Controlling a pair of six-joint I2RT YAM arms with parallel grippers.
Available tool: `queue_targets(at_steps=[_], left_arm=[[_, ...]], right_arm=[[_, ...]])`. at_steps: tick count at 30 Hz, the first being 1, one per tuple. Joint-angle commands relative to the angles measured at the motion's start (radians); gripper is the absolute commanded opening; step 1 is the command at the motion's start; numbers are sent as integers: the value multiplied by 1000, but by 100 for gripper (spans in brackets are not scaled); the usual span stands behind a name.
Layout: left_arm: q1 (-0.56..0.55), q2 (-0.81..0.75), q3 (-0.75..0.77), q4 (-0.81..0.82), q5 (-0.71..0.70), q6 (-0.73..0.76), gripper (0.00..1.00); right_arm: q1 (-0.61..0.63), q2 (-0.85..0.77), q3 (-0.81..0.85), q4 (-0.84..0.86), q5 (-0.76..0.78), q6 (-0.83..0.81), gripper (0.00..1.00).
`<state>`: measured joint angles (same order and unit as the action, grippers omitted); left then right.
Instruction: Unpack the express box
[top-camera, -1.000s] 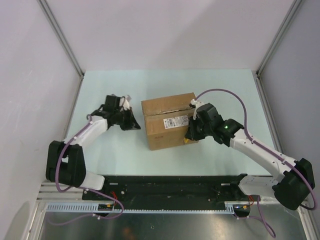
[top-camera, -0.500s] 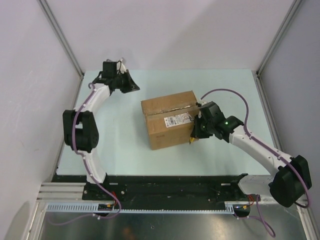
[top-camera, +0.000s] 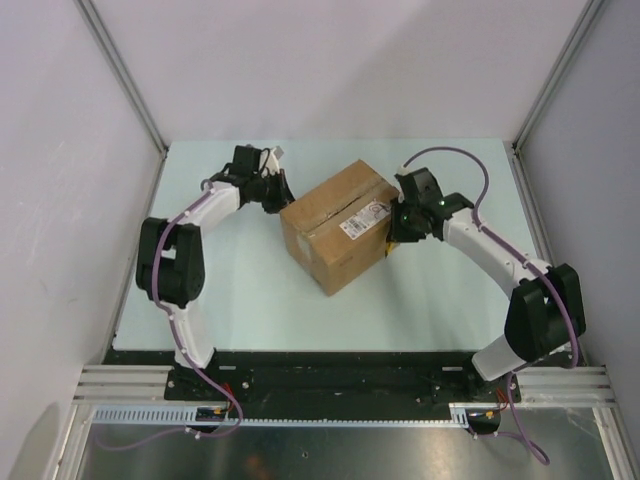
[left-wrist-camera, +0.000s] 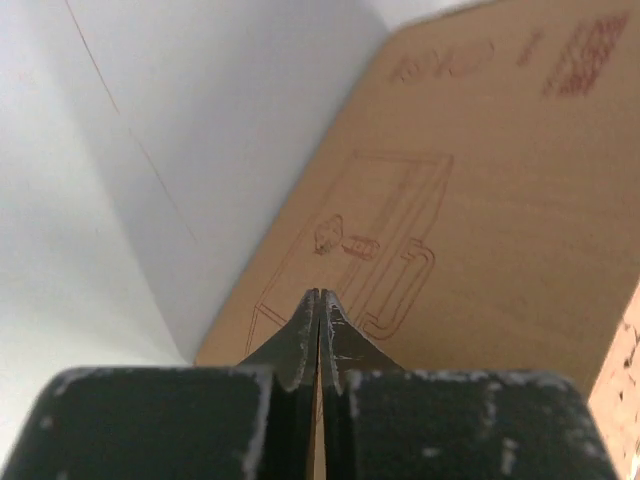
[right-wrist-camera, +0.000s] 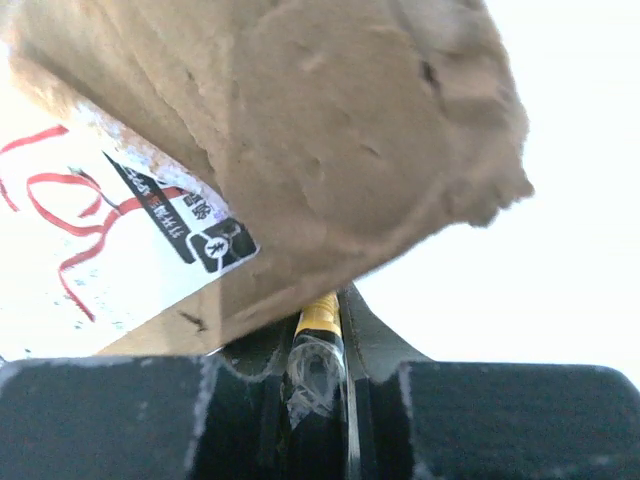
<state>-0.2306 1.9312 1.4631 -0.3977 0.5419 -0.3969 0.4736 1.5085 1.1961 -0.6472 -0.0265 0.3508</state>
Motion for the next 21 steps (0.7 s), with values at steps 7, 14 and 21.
queue_targets(at_steps=[7, 14, 21], left_arm=[[-111, -225, -239, -16, 29, 61, 0], [-109, -317, -298, -56, -6, 35, 0], [-52, -269, 47, -76, -112, 36, 11]], right_arm=[[-72, 84, 211, -115, 131, -113, 0], [-142, 38, 237, -161, 250, -102, 0], [-191, -70, 237, -181, 336, -73, 0]])
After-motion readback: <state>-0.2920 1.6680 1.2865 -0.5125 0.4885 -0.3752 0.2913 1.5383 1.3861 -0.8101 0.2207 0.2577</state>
